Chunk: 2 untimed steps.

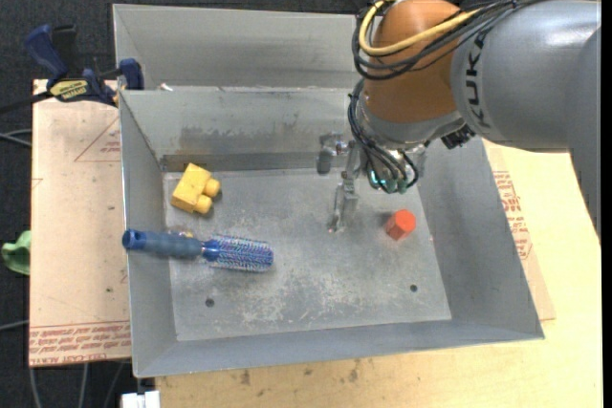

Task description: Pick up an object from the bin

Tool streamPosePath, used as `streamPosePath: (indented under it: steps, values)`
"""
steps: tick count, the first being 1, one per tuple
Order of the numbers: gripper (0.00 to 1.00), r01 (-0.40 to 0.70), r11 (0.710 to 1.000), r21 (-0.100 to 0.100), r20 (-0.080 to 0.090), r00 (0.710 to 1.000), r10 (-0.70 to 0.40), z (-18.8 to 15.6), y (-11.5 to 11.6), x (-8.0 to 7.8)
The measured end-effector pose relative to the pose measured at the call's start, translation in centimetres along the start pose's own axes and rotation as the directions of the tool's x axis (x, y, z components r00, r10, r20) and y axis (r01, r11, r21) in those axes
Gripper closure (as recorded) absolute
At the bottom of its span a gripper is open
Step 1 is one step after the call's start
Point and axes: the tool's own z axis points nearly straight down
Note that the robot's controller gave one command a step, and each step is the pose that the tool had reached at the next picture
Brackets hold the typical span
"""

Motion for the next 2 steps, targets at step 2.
streamPosePath:
  steps: [2]
  values:
    - [0.0,0.172,0.985,0.0,0.006,0.985,-0.172,9.9,-15.8,0.6]
